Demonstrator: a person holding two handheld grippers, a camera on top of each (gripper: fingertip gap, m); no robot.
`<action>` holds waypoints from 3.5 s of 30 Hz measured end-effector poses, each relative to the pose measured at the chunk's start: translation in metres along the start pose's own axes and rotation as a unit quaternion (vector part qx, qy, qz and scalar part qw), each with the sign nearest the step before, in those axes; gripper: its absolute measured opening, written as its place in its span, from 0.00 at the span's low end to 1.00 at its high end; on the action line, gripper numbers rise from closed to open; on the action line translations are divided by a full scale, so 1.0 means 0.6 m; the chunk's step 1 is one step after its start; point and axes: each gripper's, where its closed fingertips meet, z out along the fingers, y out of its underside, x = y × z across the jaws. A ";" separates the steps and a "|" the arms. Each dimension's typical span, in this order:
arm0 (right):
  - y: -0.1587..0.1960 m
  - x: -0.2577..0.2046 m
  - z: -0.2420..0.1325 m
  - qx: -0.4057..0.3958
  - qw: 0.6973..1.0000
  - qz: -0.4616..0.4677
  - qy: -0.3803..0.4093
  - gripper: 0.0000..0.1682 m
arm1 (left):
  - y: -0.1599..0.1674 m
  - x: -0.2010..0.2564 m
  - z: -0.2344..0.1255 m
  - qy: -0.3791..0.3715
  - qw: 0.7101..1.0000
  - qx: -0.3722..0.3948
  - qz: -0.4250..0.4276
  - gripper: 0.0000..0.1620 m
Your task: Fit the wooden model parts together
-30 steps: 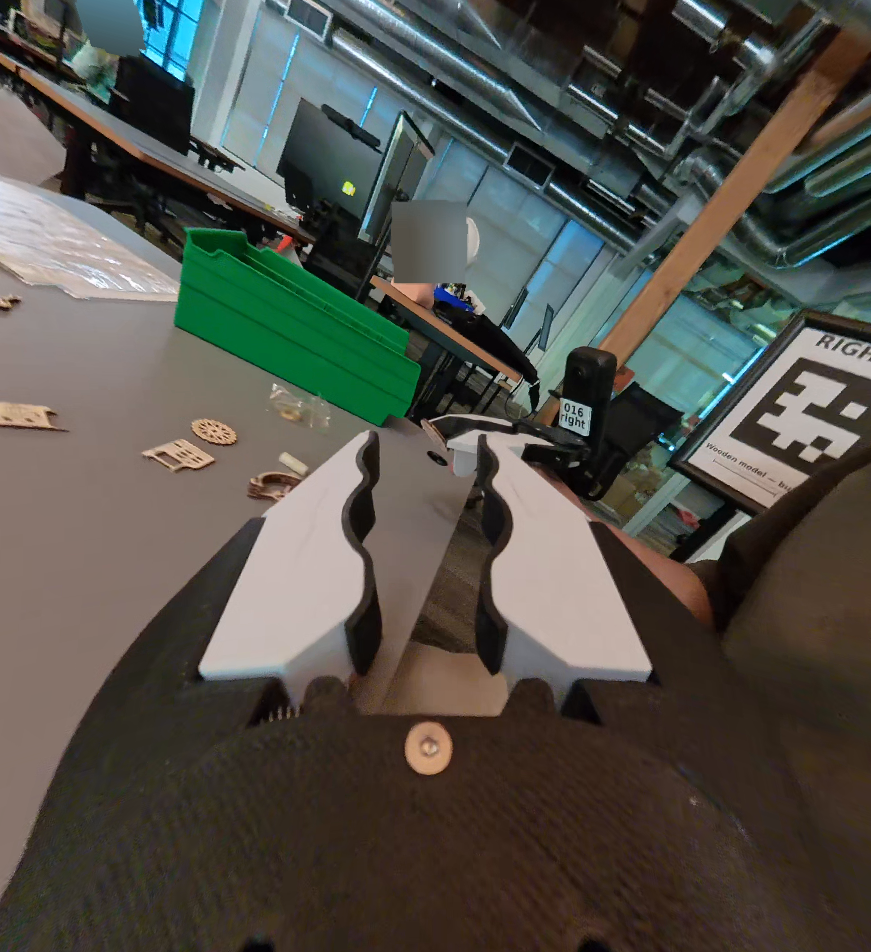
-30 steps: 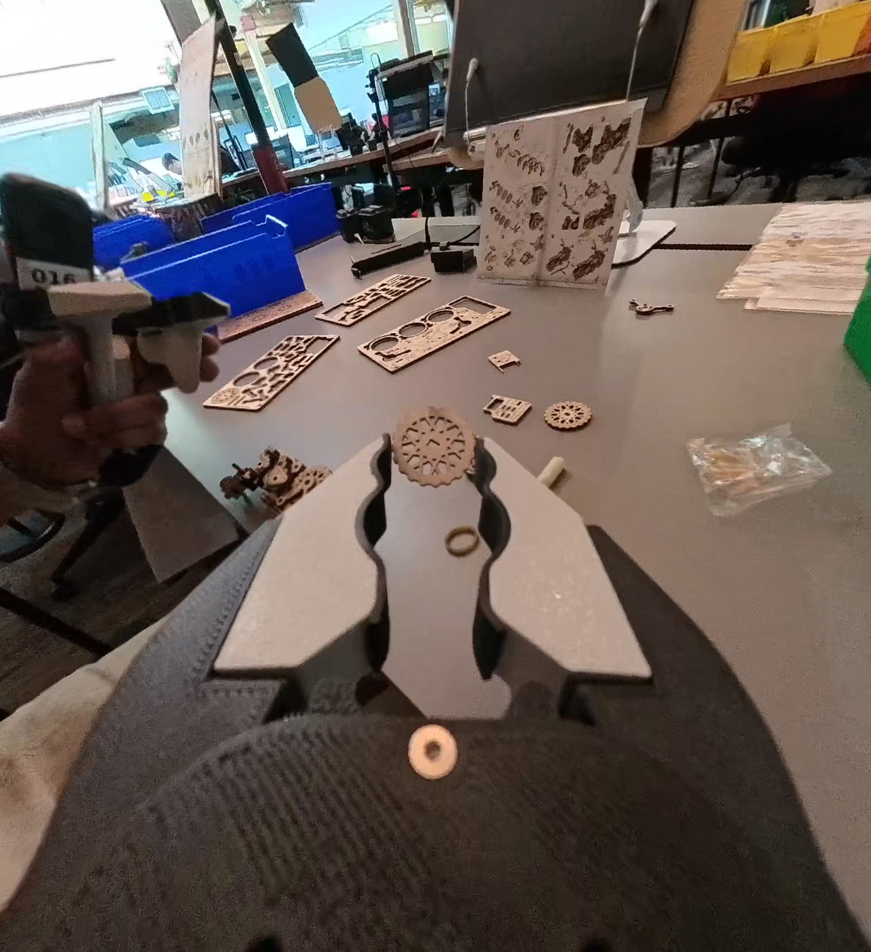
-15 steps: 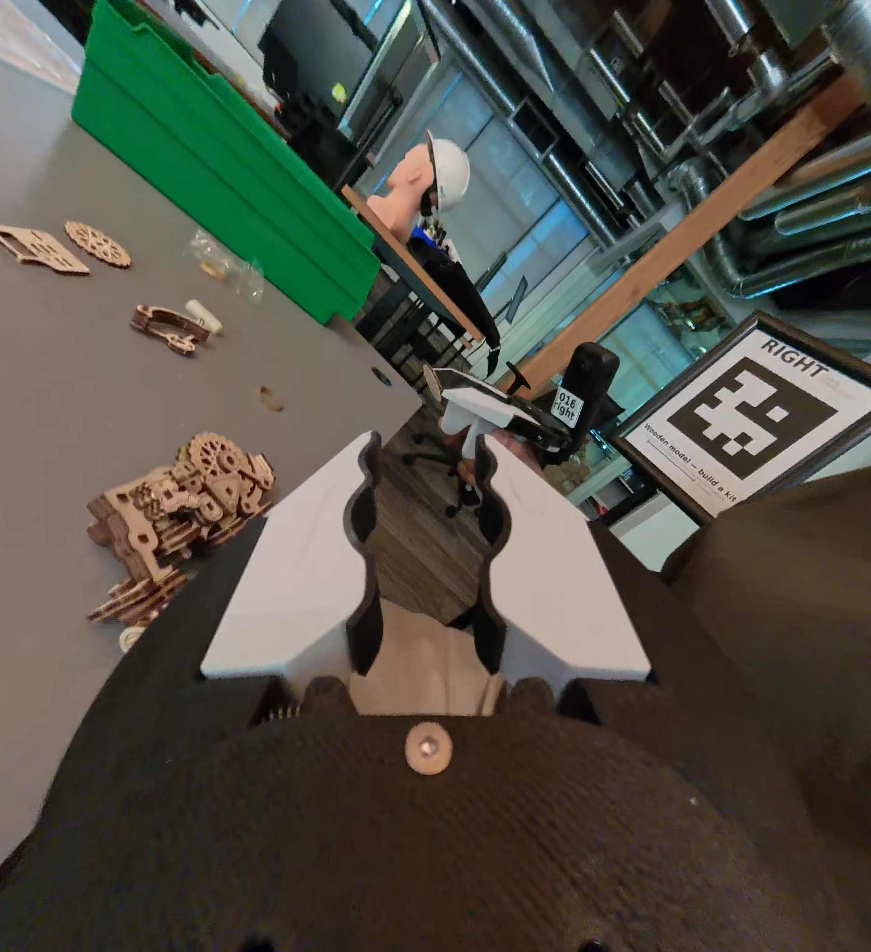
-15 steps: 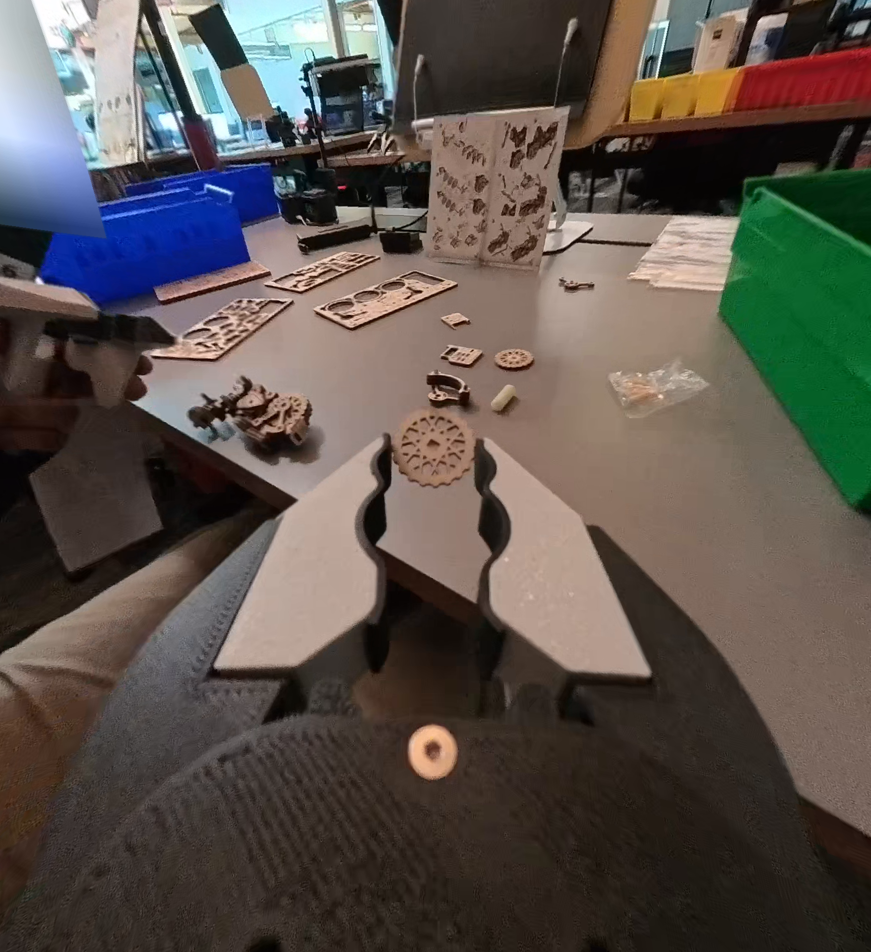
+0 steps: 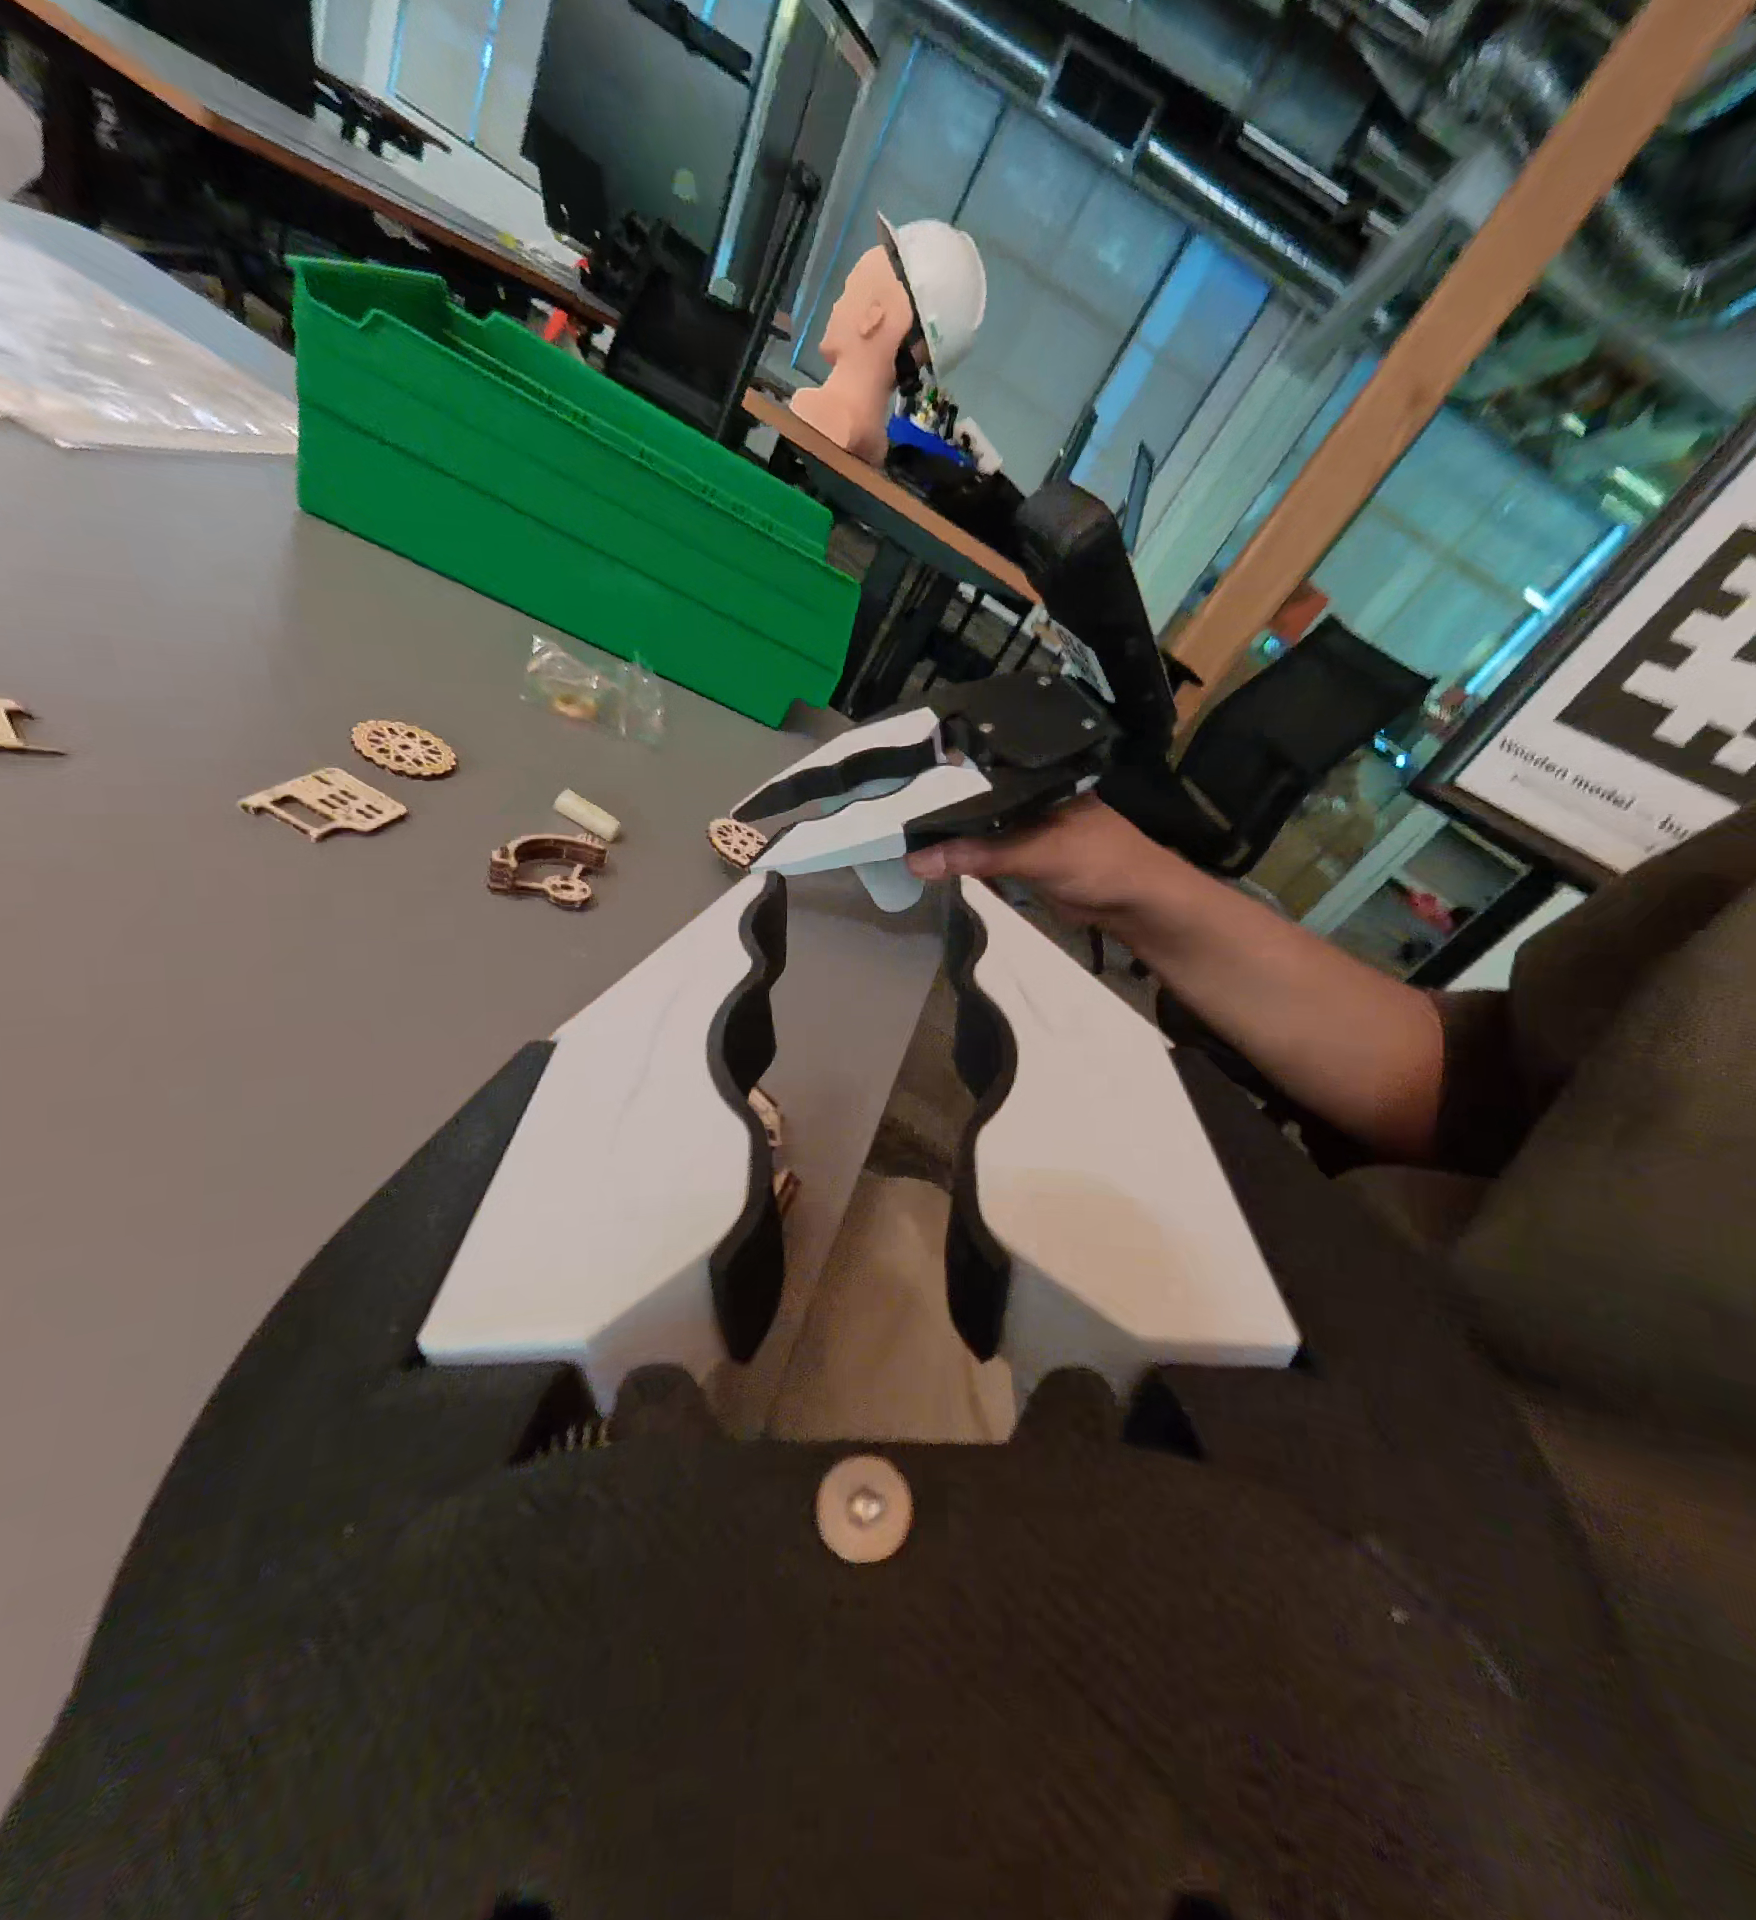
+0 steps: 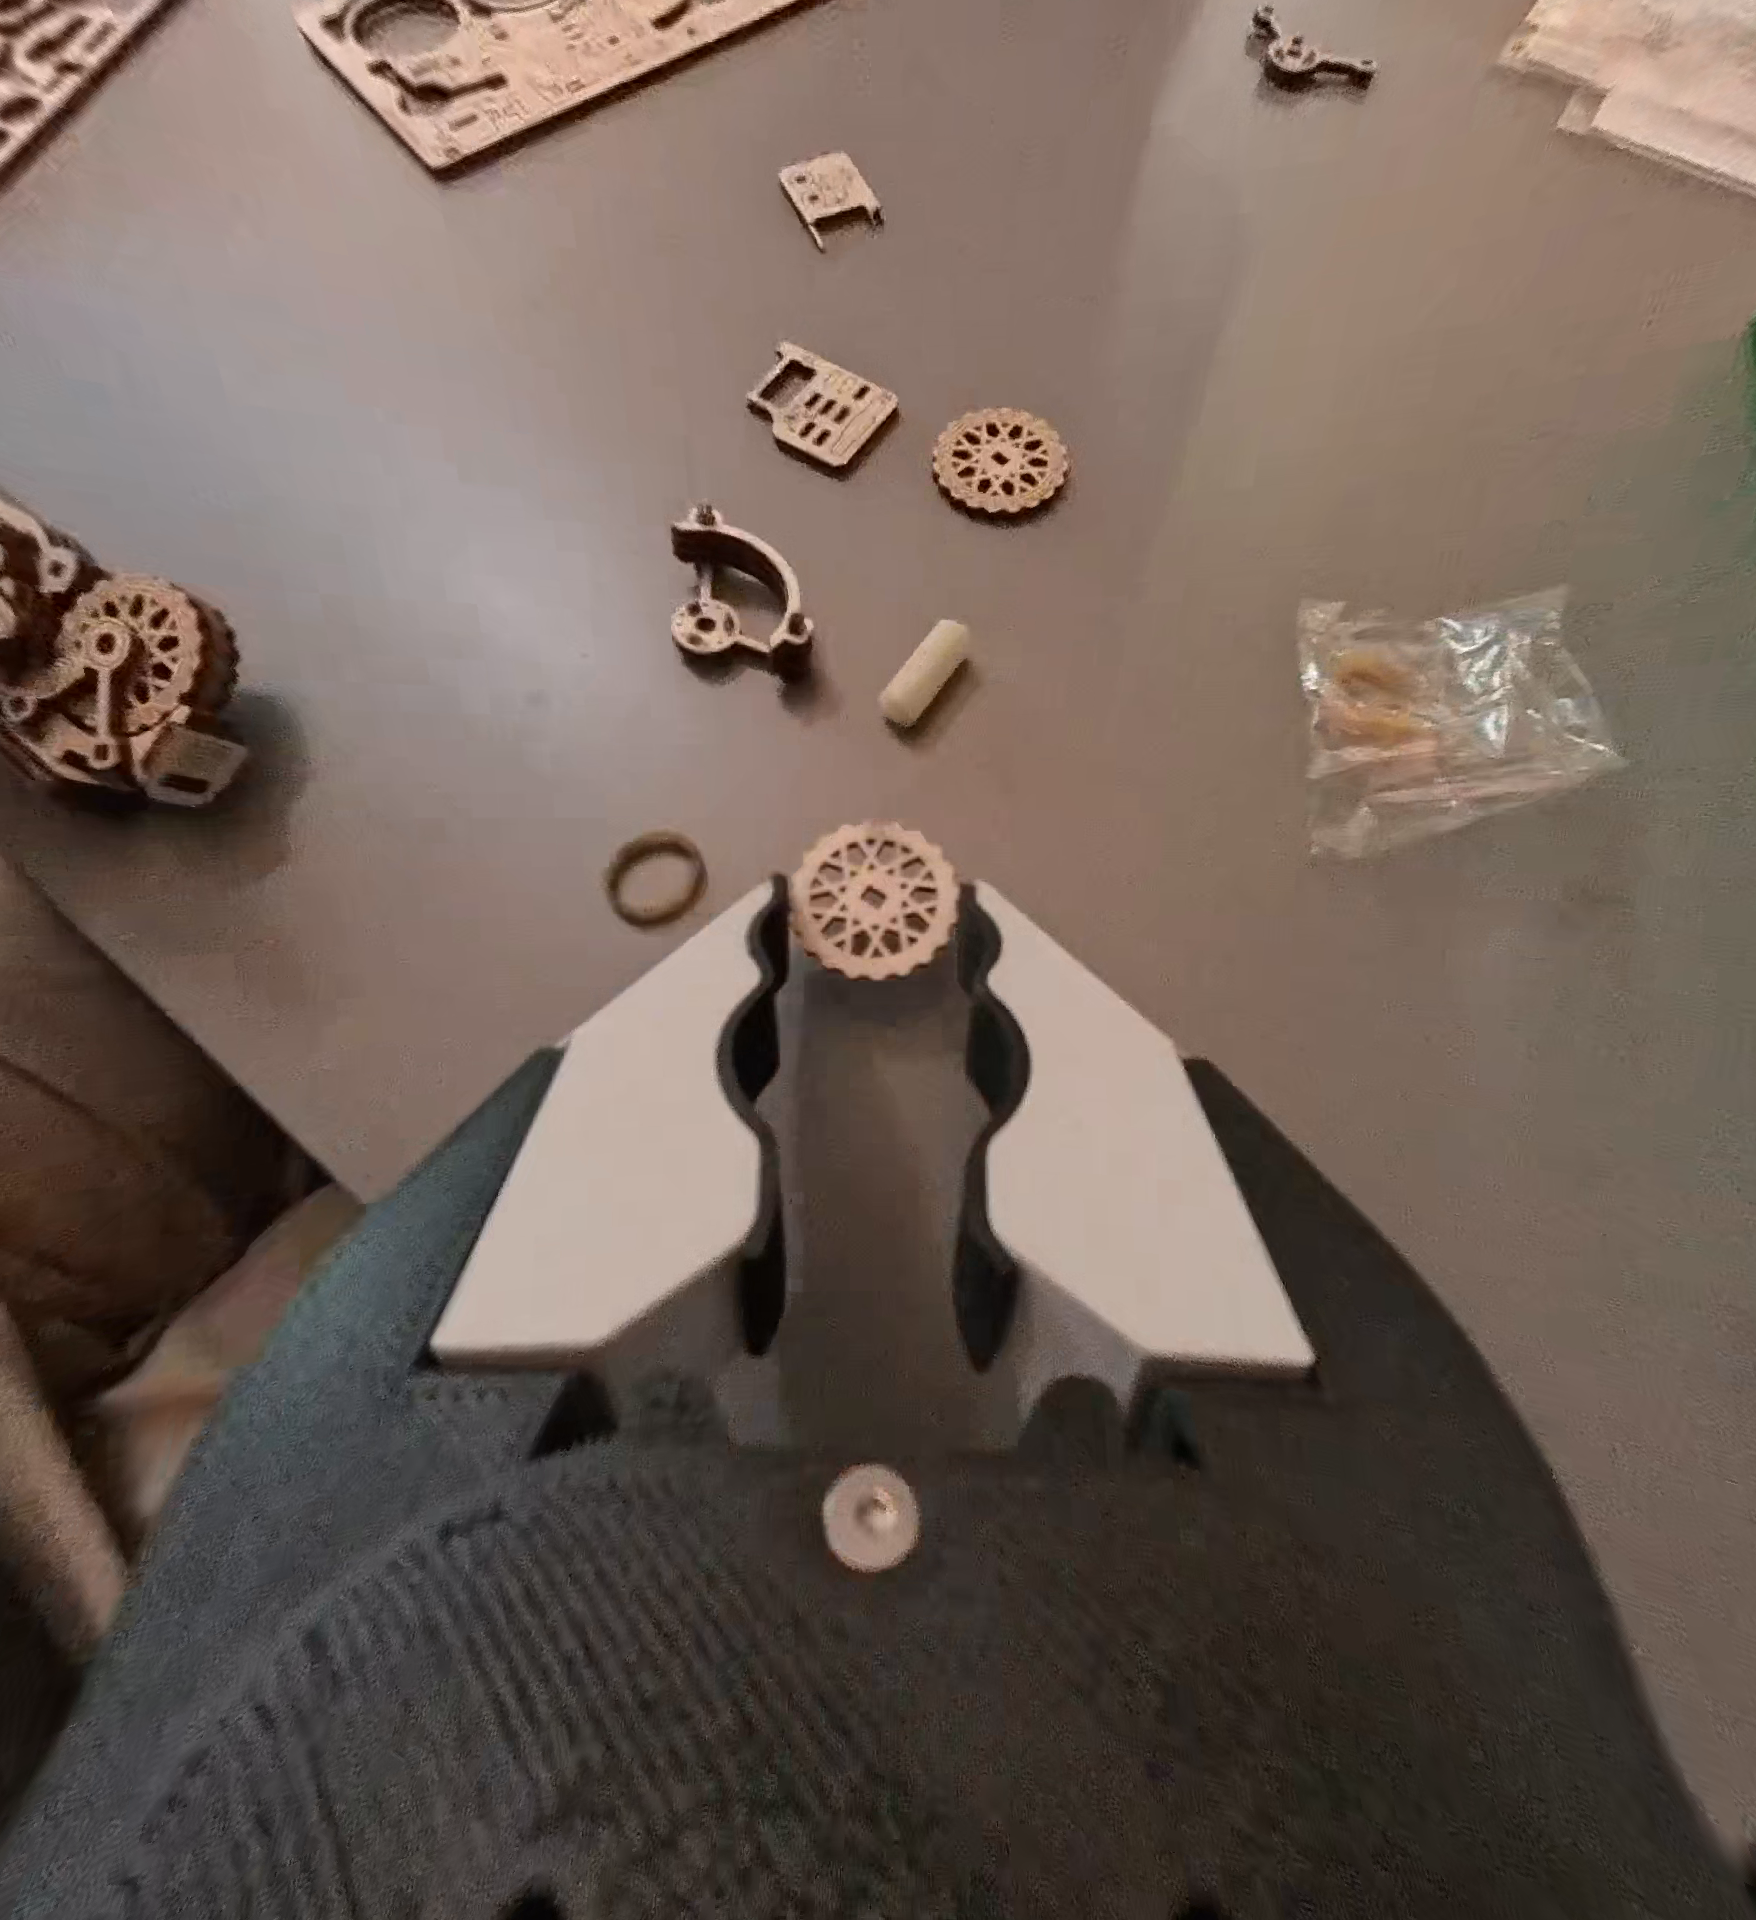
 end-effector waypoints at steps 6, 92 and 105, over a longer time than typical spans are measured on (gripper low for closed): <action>0.010 -0.002 0.009 -0.006 0.999 0.023 -0.028 0.19 | -0.011 -0.021 0.006 0.016 1.000 0.001 -0.001 0.17; 0.004 -0.059 0.028 0.001 0.999 0.051 0.001 0.09 | 0.043 -0.033 0.096 -0.022 0.976 -0.069 -0.204 0.00; -0.130 -0.141 -0.043 0.231 0.969 0.000 -0.084 0.00 | 0.042 -0.036 0.093 -0.016 0.975 -0.056 -0.216 0.00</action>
